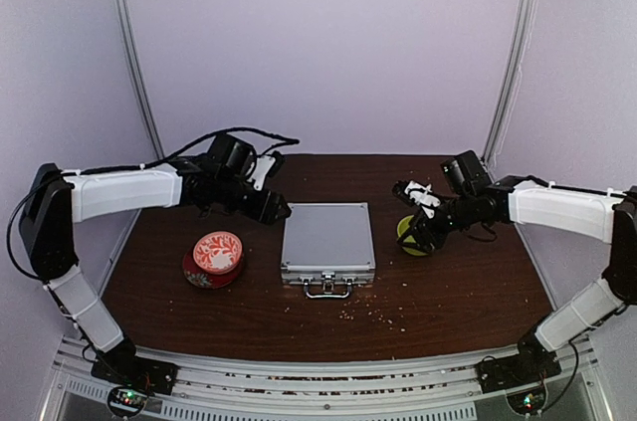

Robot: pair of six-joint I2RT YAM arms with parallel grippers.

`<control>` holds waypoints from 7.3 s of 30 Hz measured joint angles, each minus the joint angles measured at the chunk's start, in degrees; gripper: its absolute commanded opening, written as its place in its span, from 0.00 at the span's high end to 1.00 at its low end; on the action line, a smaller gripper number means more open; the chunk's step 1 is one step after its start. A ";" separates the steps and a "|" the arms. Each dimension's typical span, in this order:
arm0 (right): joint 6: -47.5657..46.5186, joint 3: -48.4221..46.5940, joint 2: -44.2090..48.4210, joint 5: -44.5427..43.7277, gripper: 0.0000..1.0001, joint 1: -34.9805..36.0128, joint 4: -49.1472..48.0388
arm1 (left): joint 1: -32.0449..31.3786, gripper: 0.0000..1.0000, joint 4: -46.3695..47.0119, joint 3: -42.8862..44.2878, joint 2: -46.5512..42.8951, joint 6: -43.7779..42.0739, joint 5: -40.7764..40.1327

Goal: Pack up texas hold em set

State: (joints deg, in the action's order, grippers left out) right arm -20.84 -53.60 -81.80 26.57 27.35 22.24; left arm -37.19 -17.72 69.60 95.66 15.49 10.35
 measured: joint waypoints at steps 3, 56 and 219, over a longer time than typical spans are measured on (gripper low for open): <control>0.66 -3.06 -4.90 1.75 0.34 0.20 1.36 | -2.05 0.38 -1.25 -4.46 -0.55 0.76 -1.36; 10.25 -8.17 -2.97 9.18 0.31 1.90 12.02 | -16.35 0.32 -2.56 -0.22 2.54 0.61 -8.02; 10.56 -10.14 -17.53 6.97 0.22 -0.39 5.79 | 1.01 0.34 -4.72 11.15 20.00 -8.35 16.20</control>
State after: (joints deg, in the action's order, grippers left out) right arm -10.28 -63.75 -99.33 33.54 26.96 28.03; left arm -36.18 -22.44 80.75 115.66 7.14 26.55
